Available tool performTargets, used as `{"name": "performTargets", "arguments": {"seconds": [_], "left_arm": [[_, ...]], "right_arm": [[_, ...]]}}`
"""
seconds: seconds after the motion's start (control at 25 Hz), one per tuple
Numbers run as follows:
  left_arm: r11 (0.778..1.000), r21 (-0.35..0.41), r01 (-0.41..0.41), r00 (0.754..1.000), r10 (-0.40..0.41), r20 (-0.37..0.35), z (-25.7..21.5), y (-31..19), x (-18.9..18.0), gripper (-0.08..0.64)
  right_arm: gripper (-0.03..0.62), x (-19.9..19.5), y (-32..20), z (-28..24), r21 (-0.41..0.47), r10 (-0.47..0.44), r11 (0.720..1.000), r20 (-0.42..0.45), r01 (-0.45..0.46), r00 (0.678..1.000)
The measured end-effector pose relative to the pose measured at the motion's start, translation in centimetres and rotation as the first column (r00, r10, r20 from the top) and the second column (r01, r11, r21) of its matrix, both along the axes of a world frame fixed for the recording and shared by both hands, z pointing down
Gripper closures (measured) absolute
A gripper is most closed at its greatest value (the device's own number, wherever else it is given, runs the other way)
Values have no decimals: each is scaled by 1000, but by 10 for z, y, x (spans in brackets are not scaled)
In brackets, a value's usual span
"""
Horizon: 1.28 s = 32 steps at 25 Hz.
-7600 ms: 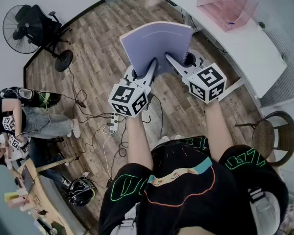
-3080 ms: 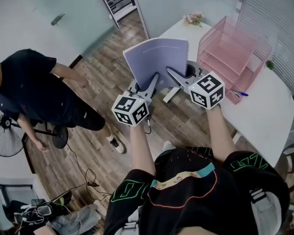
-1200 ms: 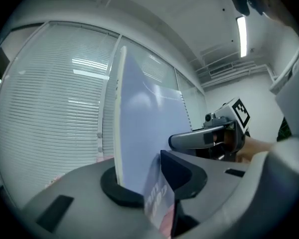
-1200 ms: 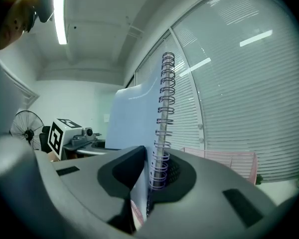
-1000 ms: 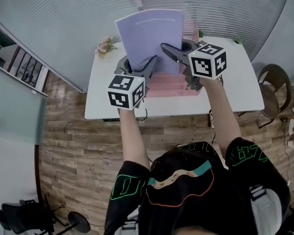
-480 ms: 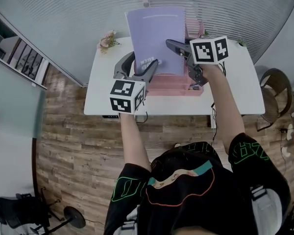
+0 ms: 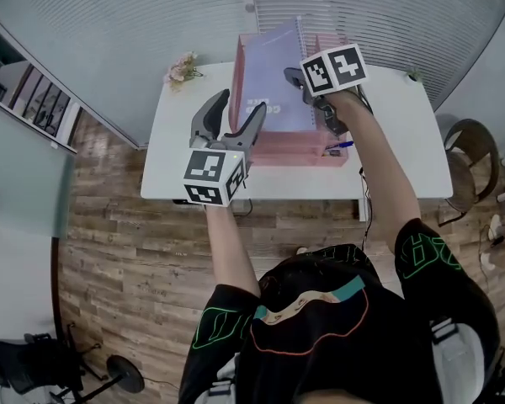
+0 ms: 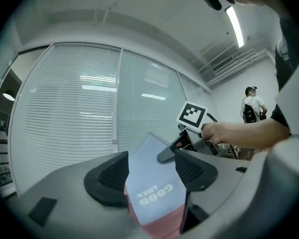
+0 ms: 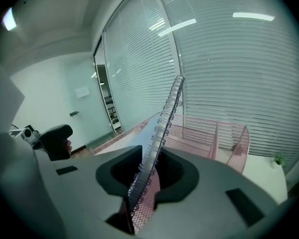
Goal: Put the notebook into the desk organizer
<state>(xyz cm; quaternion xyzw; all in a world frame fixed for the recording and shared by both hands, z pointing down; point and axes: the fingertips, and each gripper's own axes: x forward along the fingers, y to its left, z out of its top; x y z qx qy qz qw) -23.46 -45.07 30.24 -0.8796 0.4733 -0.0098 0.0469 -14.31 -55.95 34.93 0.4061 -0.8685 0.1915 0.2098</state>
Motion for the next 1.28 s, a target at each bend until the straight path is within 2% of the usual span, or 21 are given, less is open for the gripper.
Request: {"name": "performTargets", "arguments": {"seconds": [0.2,0.36,0.48,0.6,0.68,0.84,0.96,1.04,1.16,1.28], "left_arm": [[1000,12,-14,1000,14,-18,0,0,2,272],[999,20,-28,999,28,-22,1,-2,6,276],[999,24,-37,999,38,-25,2,0,8,281],[999,32,-43,999,44,-31,-1,1,8,284],[998,39,-43,998,44,-38,-2,1,8,287],[998,57,-35,997,38,-62,-6,1,5,305],[998,65,-24,996,30,-84,-7,-2,5,324],[998,66,-17,995,23,-97,-7,-4,7,341],[997,76,-4,993,13,-117,-9,-6,9,371],[996,87,18,988,-5,-152,-12,-6,9,429]], "right_arm": [[486,-9,-11,16,4,35,999,-152,-35,988],[419,-1,-19,21,49,105,994,-255,-96,961],[363,7,-22,14,122,177,982,-330,-144,927],[350,12,-24,-11,255,267,950,-363,-180,893],[350,10,-22,-25,310,285,934,-338,-180,897],[359,0,-12,-35,361,239,921,-218,-149,946],[457,2,0,-43,397,223,904,-119,-160,967],[556,8,8,-50,422,220,889,-54,-177,974],[589,14,24,-60,459,197,867,43,-194,980],[589,22,41,-72,504,167,838,124,-207,978]]}}
